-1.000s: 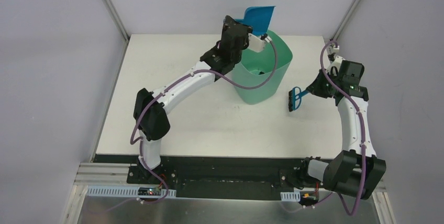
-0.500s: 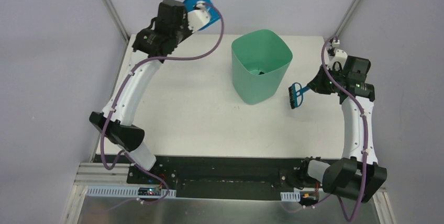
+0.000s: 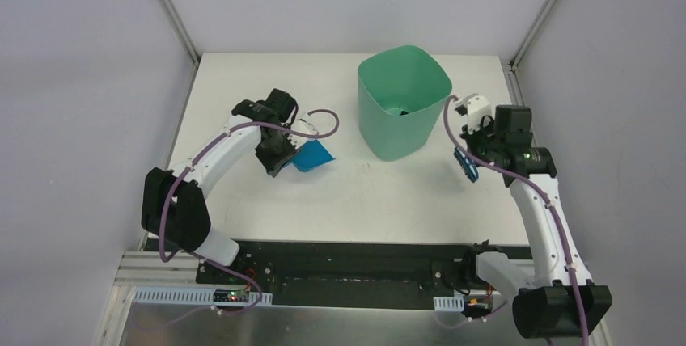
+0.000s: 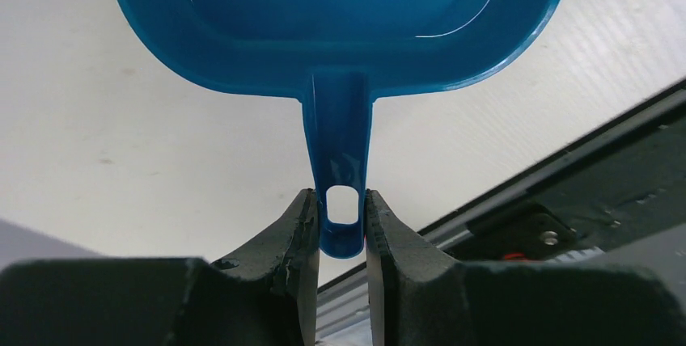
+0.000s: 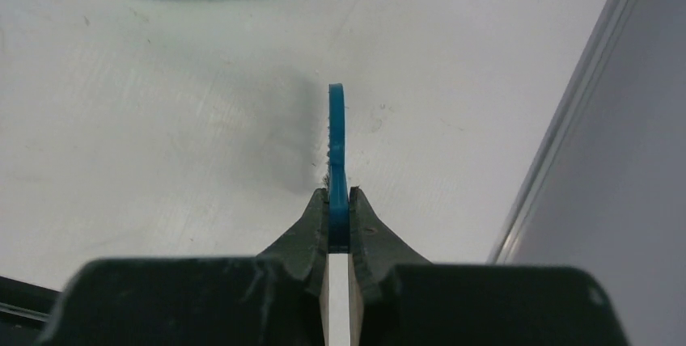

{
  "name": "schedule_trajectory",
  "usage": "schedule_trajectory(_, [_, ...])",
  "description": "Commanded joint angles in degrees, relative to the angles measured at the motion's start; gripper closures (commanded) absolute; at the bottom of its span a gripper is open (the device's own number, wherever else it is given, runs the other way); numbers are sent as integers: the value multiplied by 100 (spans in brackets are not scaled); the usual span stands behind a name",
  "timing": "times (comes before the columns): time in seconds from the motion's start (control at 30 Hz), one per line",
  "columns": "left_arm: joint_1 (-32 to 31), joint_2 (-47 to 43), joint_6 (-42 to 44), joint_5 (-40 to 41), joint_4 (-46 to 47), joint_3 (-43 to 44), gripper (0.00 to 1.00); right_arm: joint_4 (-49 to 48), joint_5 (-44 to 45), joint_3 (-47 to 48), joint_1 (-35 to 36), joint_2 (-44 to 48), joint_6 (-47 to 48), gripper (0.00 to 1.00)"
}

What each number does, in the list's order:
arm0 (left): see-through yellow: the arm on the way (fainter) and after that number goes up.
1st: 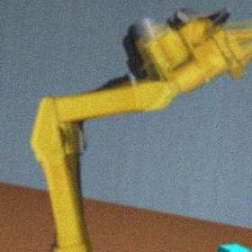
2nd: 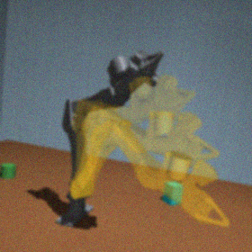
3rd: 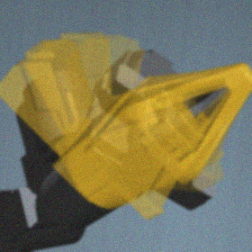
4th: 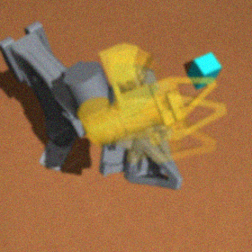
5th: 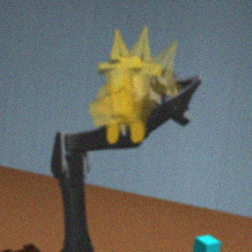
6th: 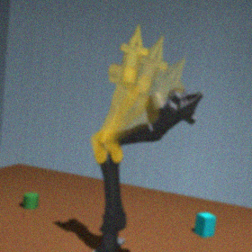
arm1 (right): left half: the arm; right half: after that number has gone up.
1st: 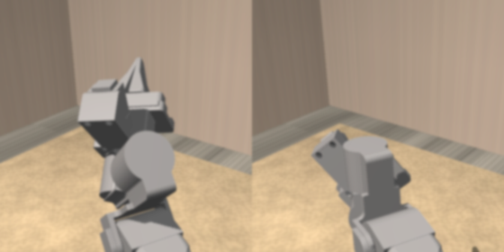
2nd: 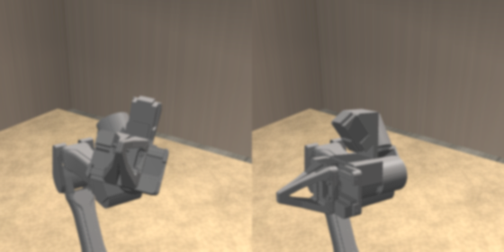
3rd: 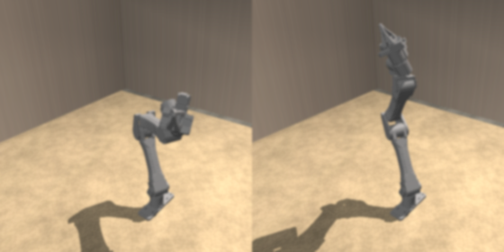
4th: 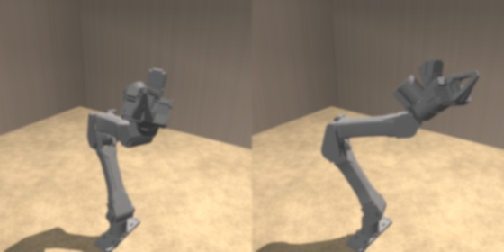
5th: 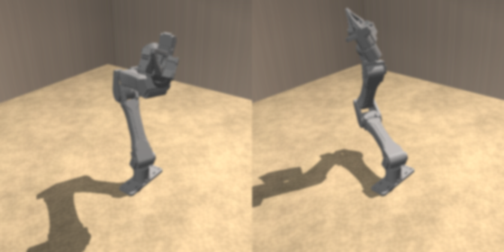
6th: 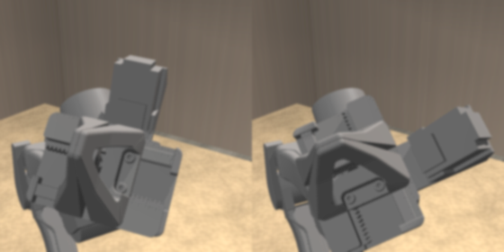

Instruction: Sweep away the paper scraps from the table

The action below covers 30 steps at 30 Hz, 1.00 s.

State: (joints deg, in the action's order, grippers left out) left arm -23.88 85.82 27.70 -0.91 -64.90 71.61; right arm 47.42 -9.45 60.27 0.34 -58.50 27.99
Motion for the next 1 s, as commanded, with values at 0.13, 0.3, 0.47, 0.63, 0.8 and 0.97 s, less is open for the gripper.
schedule_trajectory(0.13, [41,242,59,-2024,40,-350,97,-1215,2786,-1177,1177,536,1381,100])
schedule_trajectory(0.3, [40,522,97,-1660,377,-401,93,-2394,3164,-2149,1378,747,1914,100])
schedule_trajectory(0.47, [41,838,60,-1625,511,-473,92,-2457,3164,-2499,1531,675,1914,100])
schedule_trajectory(0.63, [31,1015,142,-1291,725,-631,89,-2090,3221,-2571,1839,536,2024,100])
schedule_trajectory(0.8, [32,1105,211,-1265,742,-766,81,-1484,2131,-2551,2099,348,1755,93])
schedule_trajectory(0.97, [28,1081,250,-1242,720,-873,72,-577,1521,-2232,2322,-91,1664,76])
